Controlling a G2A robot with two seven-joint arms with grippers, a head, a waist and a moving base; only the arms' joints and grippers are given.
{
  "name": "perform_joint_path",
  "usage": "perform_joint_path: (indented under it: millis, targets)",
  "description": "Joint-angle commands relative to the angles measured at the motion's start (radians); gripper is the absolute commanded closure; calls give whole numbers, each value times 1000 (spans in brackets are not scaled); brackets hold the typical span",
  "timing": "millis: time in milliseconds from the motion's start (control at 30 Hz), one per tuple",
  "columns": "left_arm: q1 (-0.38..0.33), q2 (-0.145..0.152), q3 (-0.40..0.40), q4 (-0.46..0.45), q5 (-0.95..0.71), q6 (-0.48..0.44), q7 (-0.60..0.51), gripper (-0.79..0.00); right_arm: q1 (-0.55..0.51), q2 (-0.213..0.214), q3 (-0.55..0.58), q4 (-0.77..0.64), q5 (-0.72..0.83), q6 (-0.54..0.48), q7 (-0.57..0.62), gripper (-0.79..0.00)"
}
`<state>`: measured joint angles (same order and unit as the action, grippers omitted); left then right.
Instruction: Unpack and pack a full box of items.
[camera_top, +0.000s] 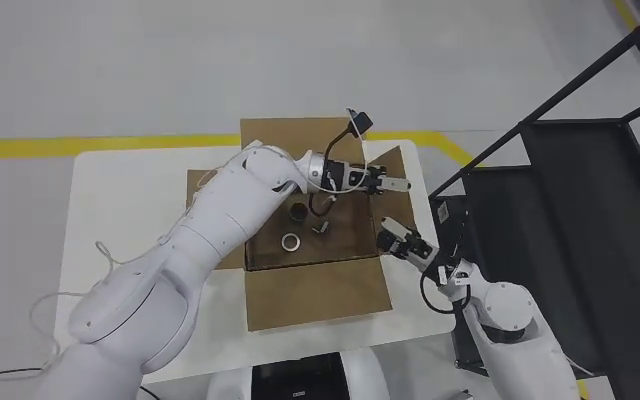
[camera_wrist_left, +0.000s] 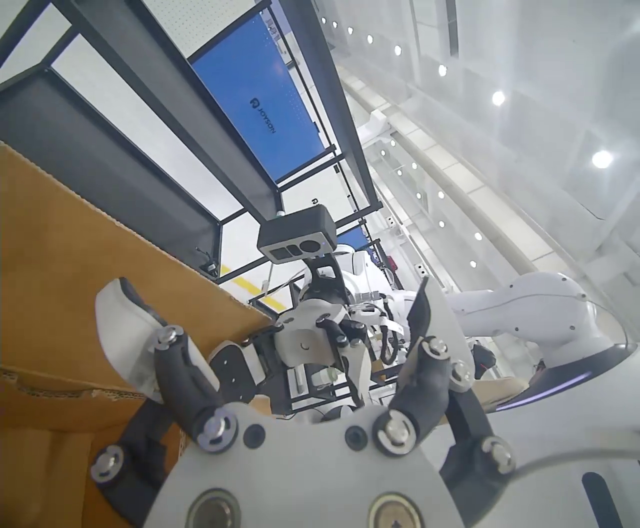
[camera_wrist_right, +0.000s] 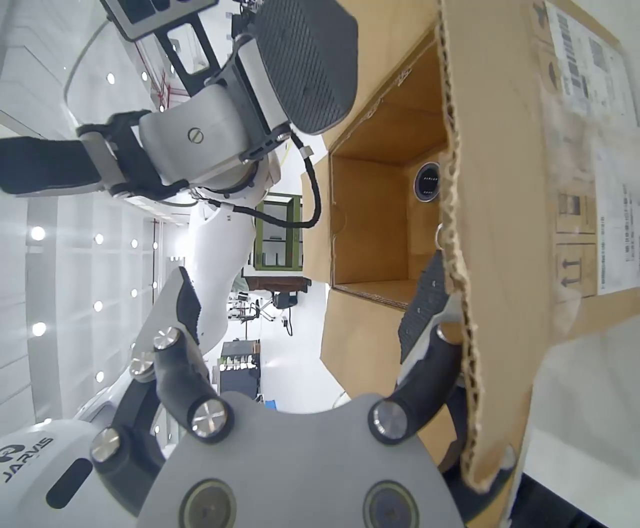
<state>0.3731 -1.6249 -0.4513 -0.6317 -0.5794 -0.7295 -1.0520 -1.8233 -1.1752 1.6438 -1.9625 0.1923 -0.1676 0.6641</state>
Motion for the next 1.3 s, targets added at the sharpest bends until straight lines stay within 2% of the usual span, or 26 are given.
perform_joint_path:
  millis: [0,167,333,533,667,800,900,1000,1133,1267]
  targets:
    - [-3,2,-13,51,0,-20,-16,-785,5,0,13,6,-5,6,-34,-785]
    - [15,38,-54,48,3,-26,-13,-785,80,-4,-4,47,-14,19,-139,-785]
    - [37,118,-127,-39,21,3,-42,-785,139,-13,-45,136,-28,-20,-246,-785]
    - [126,253,-277,-290,90,64,-103,-785,206,-18,-106,224,-74,35,-271,-785]
    - [245,344,-440,-489,117,135,-173,-785,237,-22,-140,265,-94,53,-291,-785]
    - [385,414,-614,-678,172,224,-215,-785,253,-25,-160,289,-108,66,-308,-785]
    - [489,450,-723,-804,210,284,-218,-785,263,-26,-173,305,-112,78,-302,-785]
    - [576,472,-798,-894,226,325,-212,-785,278,-28,-193,329,-111,94,-291,-785]
    - [656,490,-863,-960,225,351,-200,-785,305,-31,-218,358,-116,111,-283,-785]
    - [704,500,-903,-985,219,361,-188,-785,321,-33,-224,356,-119,94,-298,-785]
